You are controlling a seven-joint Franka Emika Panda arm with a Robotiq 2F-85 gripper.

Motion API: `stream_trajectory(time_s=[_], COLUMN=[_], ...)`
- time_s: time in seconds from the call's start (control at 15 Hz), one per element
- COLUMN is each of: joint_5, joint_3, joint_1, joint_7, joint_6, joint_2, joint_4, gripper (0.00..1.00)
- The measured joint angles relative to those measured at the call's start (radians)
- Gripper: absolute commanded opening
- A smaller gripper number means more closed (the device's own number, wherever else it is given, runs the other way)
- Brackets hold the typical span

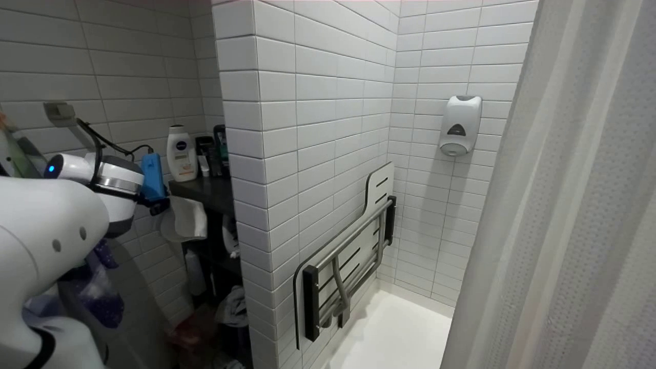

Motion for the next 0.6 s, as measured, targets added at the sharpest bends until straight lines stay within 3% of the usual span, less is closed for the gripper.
stream_trajectory(time_s=[0.33, 0.6], joint_5=[-0.002, -0.018], joint_3=[0.000, 0.000], joint_1=[-0.102, -0.133], joint_7=[0.039, 0.041], joint_6=[0.000, 0.000], joint_2=[-0.044, -0.042], joint_4=[0.043, 0.067], gripper=[0.02, 0.02])
